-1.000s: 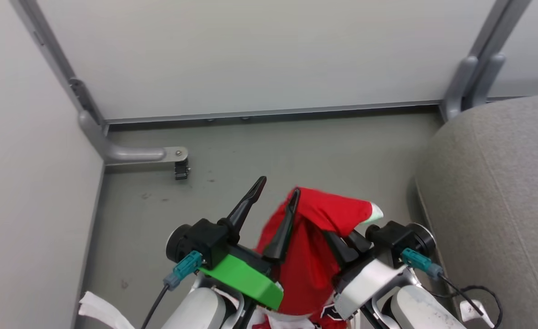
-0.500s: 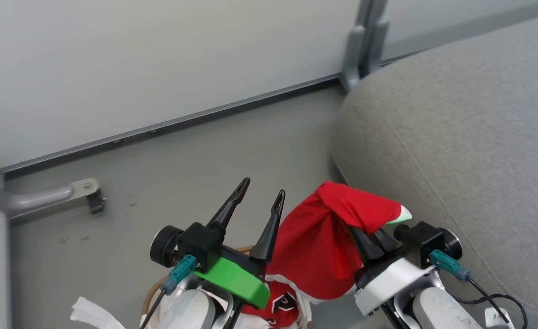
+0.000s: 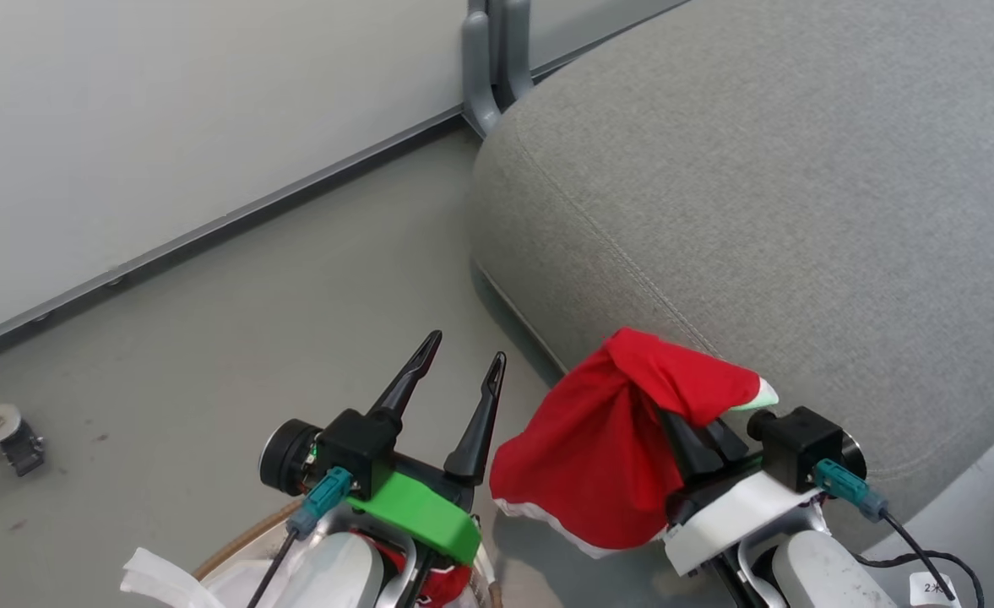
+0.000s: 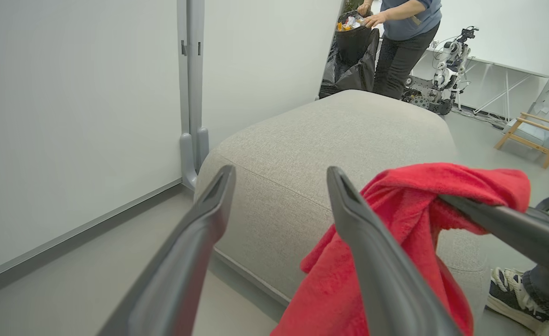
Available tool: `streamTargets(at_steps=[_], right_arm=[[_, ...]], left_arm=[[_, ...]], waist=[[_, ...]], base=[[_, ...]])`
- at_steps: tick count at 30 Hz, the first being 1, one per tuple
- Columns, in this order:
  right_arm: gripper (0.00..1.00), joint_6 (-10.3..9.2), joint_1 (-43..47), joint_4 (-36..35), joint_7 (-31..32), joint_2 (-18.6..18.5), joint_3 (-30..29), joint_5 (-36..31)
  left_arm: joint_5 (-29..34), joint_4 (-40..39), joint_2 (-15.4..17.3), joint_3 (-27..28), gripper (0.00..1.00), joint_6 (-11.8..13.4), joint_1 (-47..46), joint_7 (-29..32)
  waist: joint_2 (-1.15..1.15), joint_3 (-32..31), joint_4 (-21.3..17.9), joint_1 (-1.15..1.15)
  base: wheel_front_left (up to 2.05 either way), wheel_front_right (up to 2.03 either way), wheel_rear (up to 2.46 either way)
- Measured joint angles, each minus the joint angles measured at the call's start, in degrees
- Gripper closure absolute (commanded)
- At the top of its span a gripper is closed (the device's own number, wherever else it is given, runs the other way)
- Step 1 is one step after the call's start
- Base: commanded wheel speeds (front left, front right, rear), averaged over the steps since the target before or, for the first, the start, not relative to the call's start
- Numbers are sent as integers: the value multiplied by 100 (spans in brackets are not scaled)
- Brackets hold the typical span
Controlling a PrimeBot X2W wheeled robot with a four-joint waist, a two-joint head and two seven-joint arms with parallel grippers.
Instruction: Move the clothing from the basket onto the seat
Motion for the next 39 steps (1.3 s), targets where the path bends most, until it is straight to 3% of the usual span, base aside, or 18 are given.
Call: streamTargets(at_steps=[6, 10, 14, 23, 29, 37, 39], right_arm=[[100, 0, -318, -66, 1, -110, -192, -26], [100, 0, -808, -129, 1, -400, -441, -90], [100, 0, -1560, -93, 1, -888, -594, -261], [100, 1, -3283, 257, 0, -1995, -1588, -523], [100, 1, -4086, 710, 0, -2426, -1828, -726], [100, 1, -4189, 1544, -11, -2258, -2407, -1159], [94, 1, -4072, 1786, -14, -2112, -2585, -1262]], left_arm=[[65, 70, -1, -3, 0, -2, -46, 0], [178, 199, -4, -96, 0, -5, -213, 0], [307, 335, 68, -203, 0, -9, -382, 0], [390, 359, 308, -349, 0, -9, -899, 0], [390, 369, 369, -358, 0, -9, -1135, 0], [407, 363, 358, -415, 0, -9, -1402, 0], [407, 365, 348, -412, 0, -10, -1430, 0]], waist=[[0, 270, -295, 0], [0, 538, -363, 0], [0, 902, -353, 0], [0, 1782, -169, 1], [0, 2242, 54, 1], [0, 2596, 499, 1], [0, 2673, 615, 1]], base=[[0, 0, 0], [0, 0, 0], [0, 0, 0], [0, 0, 0], [0, 0, 0], [0, 0, 0], [0, 0, 0]])
